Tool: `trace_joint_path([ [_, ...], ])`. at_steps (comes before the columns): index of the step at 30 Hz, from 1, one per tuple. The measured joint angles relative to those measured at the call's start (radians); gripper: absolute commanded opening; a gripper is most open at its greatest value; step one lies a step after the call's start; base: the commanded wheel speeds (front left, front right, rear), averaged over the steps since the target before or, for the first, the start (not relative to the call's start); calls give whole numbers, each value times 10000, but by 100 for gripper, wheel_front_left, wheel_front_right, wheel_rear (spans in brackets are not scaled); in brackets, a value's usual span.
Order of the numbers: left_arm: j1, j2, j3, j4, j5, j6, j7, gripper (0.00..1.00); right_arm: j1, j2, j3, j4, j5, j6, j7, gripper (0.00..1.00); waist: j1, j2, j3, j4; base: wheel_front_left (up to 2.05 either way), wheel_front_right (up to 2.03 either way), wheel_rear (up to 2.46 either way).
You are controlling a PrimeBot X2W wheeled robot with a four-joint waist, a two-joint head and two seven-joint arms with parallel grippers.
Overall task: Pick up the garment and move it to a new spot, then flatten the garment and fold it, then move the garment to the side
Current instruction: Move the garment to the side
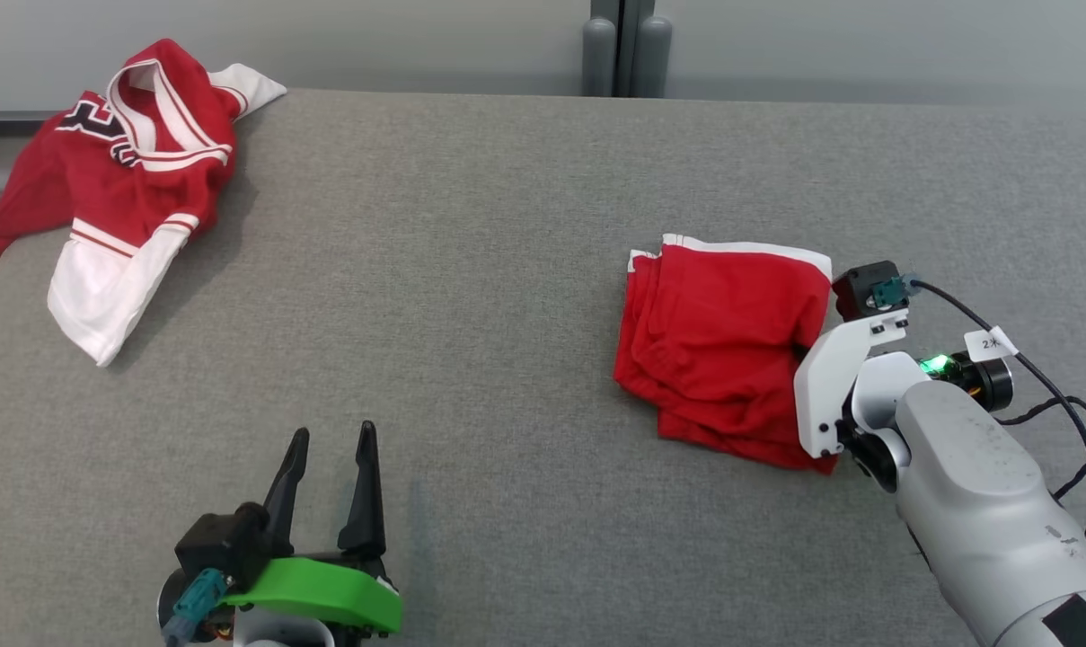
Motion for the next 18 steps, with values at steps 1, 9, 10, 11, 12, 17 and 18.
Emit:
trace_joint_path([
  [1,-33,0,31,-50,6,2,0,100,-59,-48,73,15,15,0,-123,0,0,0,24,-72,0,0,0],
  [9,-261,0,104,-403,274,-42,0,100,-621,-631,382,44,75,0,-867,0,0,0,267,-954,0,0,0],
  [10,-302,0,109,-439,326,-48,0,100,-679,-711,397,59,98,0,-936,0,0,0,308,-1117,0,0,0],
  [11,-362,0,98,-468,374,-75,0,100,-734,-796,380,79,117,0,-1028,0,0,0,351,-1283,0,0,0],
  [12,-434,0,59,-489,439,-84,-2,100,-781,-899,341,100,140,0,-1101,0,0,0,398,-1461,0,0,0],
  [17,-722,-6,-71,-495,771,-173,0,100,-897,-1198,128,259,228,0,-1450,0,0,0,648,-2301,0,0,0],
  [18,-802,-6,-96,-485,823,-182,0,100,-940,-1246,56,301,234,0,-1540,0,0,0,714,-2488,0,0,0],
])
